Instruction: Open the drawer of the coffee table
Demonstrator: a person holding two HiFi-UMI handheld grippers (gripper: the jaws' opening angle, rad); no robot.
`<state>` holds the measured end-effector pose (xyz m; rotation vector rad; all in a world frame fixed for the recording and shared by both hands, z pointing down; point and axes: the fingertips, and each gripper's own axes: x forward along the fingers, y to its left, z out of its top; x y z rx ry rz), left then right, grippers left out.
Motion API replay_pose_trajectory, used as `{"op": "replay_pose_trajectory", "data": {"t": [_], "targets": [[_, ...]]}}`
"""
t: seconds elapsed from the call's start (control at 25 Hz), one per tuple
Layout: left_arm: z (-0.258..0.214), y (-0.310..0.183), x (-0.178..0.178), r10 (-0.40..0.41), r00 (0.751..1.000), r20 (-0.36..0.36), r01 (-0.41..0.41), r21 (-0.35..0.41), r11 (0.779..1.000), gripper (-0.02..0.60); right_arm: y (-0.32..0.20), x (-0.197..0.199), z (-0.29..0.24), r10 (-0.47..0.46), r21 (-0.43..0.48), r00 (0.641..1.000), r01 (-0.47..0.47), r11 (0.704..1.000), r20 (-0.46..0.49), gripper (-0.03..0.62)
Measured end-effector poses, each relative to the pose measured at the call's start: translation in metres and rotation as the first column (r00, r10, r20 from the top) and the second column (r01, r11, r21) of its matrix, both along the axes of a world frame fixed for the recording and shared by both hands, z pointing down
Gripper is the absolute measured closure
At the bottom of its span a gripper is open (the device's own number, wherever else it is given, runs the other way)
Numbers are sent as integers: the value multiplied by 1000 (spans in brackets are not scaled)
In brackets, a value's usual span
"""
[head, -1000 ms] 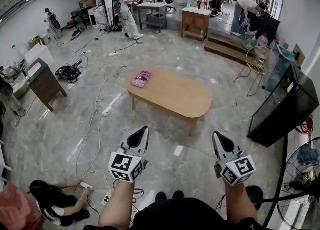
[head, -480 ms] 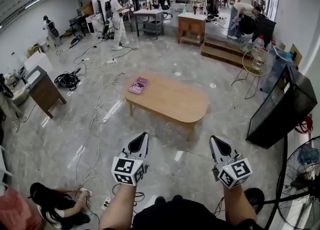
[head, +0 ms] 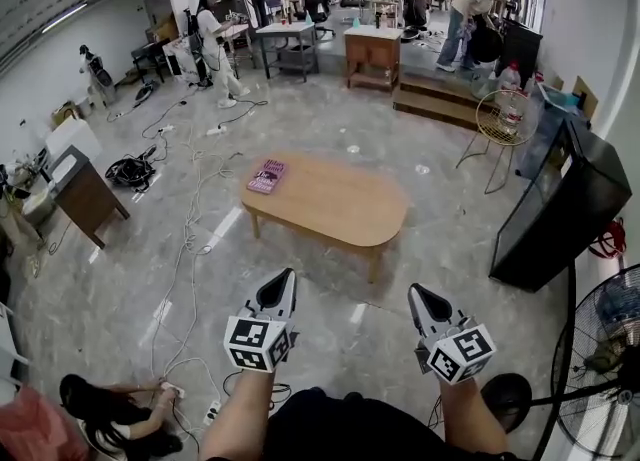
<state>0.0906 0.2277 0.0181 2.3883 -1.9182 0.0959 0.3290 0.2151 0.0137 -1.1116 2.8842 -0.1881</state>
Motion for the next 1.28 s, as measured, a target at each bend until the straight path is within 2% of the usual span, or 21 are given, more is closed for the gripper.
{"op": "replay_pose_trajectory", "data": {"t": [0.28, 0.6, 0.88, 1.28], "targets": [[4, -18, -3, -3, 1000, -13, 4, 5, 1000, 572, -18, 4, 4, -1, -15, 1000, 0, 1000, -19, 589], [13, -50, -33, 0, 999, -44, 1, 13, 1000, 572, -50, -34, 11, -28, -33, 998, 26, 999, -63, 588], [20, -103, -98, 9, 998, -61, -8, 14, 1000, 572, -98, -98, 20, -32, -63, 995, 26, 998, -95, 588], [41, -187, -194, 52, 997, -63, -54, -24, 998, 572, -174, -213, 42, -57, -127, 989, 40, 991, -136, 588]]}}
